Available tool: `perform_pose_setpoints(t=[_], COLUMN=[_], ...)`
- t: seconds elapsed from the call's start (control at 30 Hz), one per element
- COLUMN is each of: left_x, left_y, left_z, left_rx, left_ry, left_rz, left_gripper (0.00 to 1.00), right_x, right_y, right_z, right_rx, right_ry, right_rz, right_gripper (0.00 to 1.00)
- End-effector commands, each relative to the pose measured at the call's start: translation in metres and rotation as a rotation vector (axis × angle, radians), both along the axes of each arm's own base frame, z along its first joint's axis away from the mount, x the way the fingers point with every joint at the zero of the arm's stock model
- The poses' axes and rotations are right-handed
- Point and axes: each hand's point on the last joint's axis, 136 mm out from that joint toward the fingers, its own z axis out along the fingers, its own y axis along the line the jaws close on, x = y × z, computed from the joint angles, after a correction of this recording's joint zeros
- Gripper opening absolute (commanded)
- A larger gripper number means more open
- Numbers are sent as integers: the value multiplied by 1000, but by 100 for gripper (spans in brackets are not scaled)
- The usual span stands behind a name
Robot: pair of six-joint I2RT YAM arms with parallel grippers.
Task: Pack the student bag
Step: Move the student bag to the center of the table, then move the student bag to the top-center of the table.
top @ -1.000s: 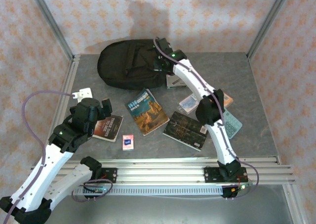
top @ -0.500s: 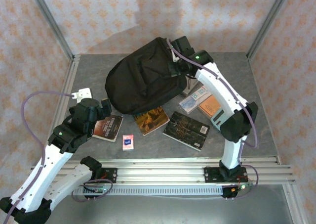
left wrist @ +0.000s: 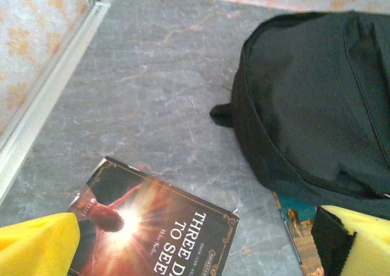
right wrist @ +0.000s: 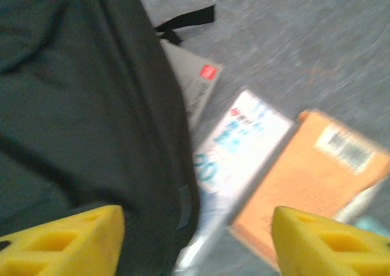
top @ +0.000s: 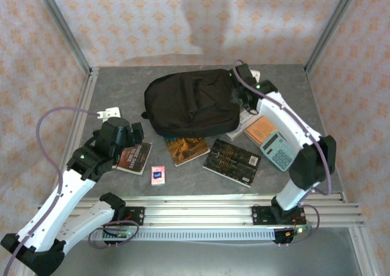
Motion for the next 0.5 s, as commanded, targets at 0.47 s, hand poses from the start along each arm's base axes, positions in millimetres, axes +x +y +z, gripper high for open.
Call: perform_pose_setpoints(t=[0.47], left_x=[1], left_y=[-3], left_z=[-3], left_rx=[-20], left_ry=[15], left_rz=[3], left_gripper=[100], right_x=[-24], right_y=[174], right_z=[-117], right_rx=[735], right_ry=[260], right_rz=[-433], right_gripper=[72])
